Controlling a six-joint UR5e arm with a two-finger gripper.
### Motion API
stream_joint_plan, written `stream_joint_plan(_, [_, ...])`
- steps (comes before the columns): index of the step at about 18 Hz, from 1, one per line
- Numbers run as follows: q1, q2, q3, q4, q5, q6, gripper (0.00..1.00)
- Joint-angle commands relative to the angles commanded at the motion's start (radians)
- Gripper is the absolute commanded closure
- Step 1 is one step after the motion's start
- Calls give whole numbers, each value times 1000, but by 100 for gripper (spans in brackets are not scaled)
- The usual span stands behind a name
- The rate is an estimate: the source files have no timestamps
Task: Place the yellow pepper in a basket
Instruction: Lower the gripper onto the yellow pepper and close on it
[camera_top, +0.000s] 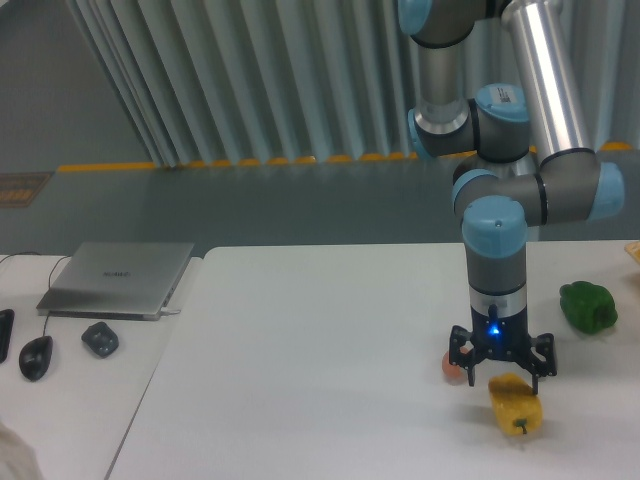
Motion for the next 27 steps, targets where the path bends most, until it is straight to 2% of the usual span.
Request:
stream_joint_plan(17, [17,9,-8,0,6,-3,0])
stream_joint_plan(27, [15,-23,-3,2,35,-18,0])
